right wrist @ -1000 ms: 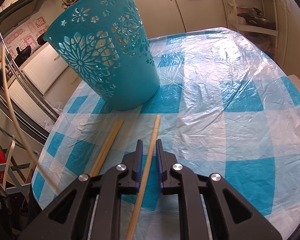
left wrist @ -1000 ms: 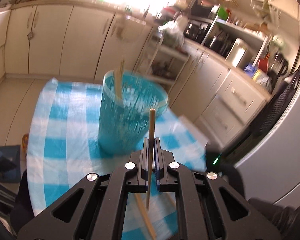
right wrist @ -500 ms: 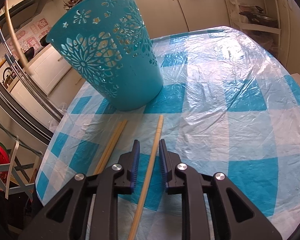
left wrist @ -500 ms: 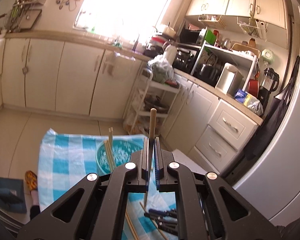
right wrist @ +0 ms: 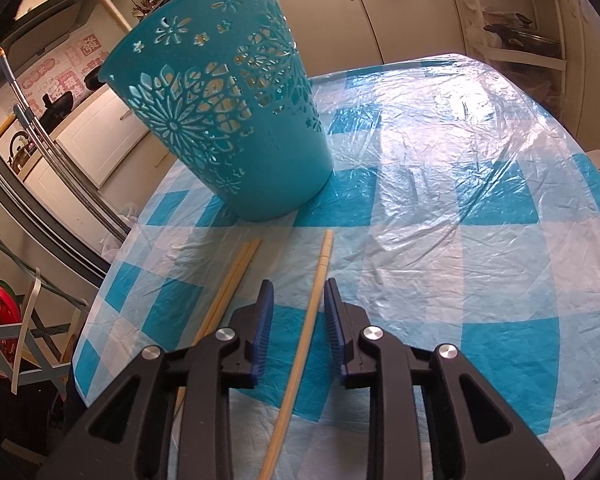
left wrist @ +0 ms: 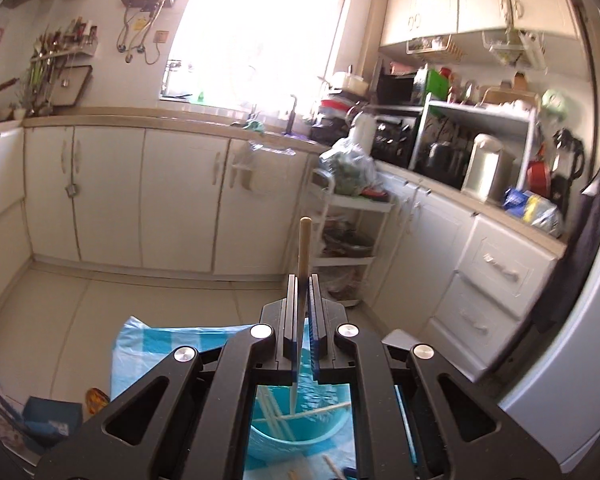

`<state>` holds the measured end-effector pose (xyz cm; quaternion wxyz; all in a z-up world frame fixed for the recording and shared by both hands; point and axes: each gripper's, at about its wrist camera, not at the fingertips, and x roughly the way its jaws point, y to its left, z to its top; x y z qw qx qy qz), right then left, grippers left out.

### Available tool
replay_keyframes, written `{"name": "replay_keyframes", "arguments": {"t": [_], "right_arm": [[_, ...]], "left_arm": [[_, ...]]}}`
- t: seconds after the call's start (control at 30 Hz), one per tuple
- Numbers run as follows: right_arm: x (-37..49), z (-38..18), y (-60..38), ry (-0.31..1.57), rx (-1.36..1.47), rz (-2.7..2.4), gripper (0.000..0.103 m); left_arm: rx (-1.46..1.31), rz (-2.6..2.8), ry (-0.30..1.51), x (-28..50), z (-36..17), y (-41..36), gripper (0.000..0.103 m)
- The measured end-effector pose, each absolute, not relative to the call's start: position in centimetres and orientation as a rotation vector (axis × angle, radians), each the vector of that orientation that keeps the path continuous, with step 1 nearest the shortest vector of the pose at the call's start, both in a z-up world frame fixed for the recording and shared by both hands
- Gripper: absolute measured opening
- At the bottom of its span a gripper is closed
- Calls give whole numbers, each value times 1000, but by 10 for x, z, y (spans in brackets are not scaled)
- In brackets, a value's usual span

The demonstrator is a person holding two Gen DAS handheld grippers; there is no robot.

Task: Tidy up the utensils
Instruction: 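Lift the chopstick with the left tool over the basket and open, then close the right tool on a chopstick beside the basket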

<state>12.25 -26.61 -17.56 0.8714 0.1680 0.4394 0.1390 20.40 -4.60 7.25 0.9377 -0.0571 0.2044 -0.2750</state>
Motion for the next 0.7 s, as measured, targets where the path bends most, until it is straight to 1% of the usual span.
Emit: {"name": "replay_keyframes", "arguments": {"t": [0.2, 0.37, 0.4, 0.47, 0.57, 0.6, 0.63, 0.7], "right_arm": [[122, -176, -266, 918, 350, 291, 27], [122, -175, -264, 918, 340, 286, 27], [122, -174, -264, 918, 337, 286, 28], [122, -173, -262, 918, 326, 283, 28], [121, -171, -257, 919, 287, 267, 28], [120, -170, -255, 920, 274, 260, 30], [119, -169, -253, 921, 265, 251, 32], [116, -168, -251, 923, 246, 234, 32]], "left_arm": [[-65, -504, 552, 236, 14, -67, 5], [-46, -472, 658, 244, -30, -68, 5], [-46, -468, 670, 243, -36, -66, 6], [-50, -456, 676, 238, -42, -59, 10], [-92, -411, 669, 229, -48, -39, 30], [-107, -392, 663, 226, -49, -32, 39], [-121, -380, 657, 223, -52, -25, 44], [-158, -346, 657, 216, -61, -5, 50]]}}
